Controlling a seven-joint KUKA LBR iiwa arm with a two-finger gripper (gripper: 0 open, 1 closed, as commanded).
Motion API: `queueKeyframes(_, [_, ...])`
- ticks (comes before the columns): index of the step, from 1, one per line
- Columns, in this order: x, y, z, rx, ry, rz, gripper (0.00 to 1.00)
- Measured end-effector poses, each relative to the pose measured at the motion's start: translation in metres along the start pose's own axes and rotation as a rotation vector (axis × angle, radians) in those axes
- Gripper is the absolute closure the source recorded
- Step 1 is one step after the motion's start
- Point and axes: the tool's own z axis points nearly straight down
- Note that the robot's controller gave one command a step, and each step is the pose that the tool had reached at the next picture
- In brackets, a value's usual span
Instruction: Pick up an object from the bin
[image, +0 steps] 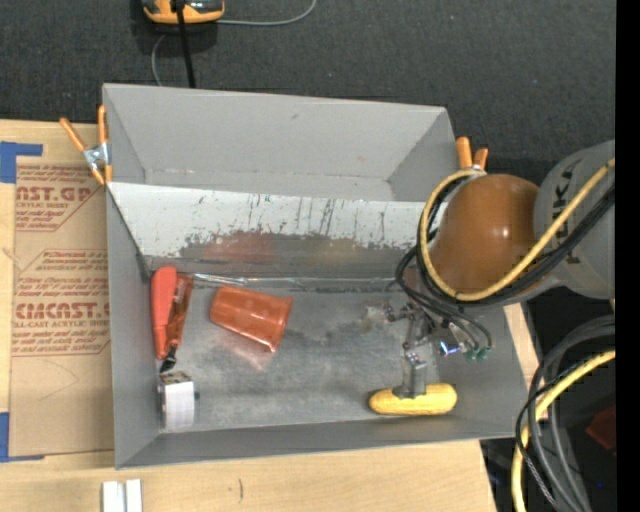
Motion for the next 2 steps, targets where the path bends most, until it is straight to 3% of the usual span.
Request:
queueKeyframes(1, [-0.008, -0.009, -0.031, 0.002, -0.015, -0.091, 0.00])
queueKeyframes(2, [0.007, -0.023, -0.021, 0.000, -0.008, -0.310, 0.00])
